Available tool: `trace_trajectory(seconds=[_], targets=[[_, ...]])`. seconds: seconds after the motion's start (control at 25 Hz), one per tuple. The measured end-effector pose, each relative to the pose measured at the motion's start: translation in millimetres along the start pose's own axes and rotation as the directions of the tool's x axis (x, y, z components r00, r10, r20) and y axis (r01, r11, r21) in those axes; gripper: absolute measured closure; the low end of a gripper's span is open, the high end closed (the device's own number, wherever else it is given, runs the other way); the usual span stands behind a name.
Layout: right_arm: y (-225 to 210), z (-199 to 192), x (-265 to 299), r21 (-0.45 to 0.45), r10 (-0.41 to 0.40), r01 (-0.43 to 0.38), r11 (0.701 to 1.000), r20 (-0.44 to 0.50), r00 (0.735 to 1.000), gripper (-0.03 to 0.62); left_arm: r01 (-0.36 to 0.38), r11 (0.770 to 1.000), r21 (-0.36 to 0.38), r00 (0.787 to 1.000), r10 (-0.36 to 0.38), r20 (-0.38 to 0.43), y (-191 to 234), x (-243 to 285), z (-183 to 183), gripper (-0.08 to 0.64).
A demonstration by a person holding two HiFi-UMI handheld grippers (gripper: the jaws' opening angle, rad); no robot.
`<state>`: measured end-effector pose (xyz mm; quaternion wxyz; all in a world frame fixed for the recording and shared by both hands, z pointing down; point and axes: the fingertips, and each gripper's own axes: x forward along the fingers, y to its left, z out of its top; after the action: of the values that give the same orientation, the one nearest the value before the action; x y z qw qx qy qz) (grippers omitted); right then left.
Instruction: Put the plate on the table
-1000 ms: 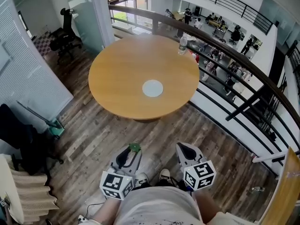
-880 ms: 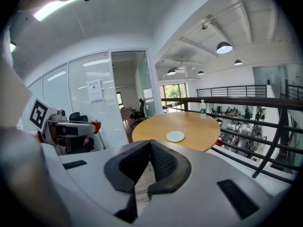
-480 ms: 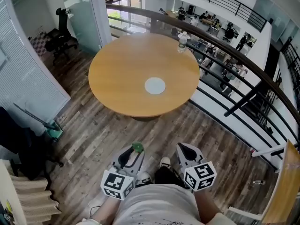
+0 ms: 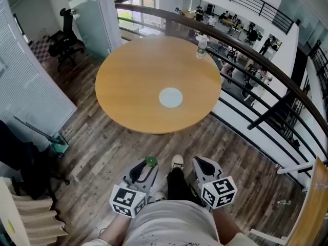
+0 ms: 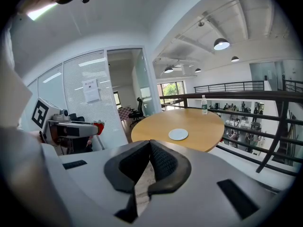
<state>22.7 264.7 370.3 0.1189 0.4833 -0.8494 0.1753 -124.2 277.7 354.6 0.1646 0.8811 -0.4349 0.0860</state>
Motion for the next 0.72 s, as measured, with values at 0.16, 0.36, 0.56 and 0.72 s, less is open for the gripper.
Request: trace_trajectory(seconds=[0.16, 0.36, 0.56, 0.72], targets=[[-24.1, 14.4, 33.2, 0.006, 0.016, -0.016, 1.000, 0.004, 1.000, 0.568, -0.012, 1.000, 0.020, 1.000, 0.012, -0.009, 18.8, 33.0, 12.1, 0.407], [-65.5, 38.0, 80.9, 0.008, 0.045, -0.045, 0.999, -0.005, 0.999, 0.568, -0.034, 0.999, 0.006, 0.999, 0.034, -0.015, 46.9, 87.4, 33.1, 0.407], [-99.3, 75.6, 129.7, -0.038, 0.102, -0.103, 0.994, -0.017, 0.995, 0.568, -0.070, 0.997, -0.012, 0.997, 0.070, -0.014, 74.6, 142.7, 61.1, 0.407], [-127.8, 94.4, 158.7, -0.052, 0.136, -0.137, 0.989, -0.028, 0.990, 0.568, -0.102, 0.995, -0.020, 0.995, 0.102, -0.004, 90.4, 179.8, 79.0, 0.407]])
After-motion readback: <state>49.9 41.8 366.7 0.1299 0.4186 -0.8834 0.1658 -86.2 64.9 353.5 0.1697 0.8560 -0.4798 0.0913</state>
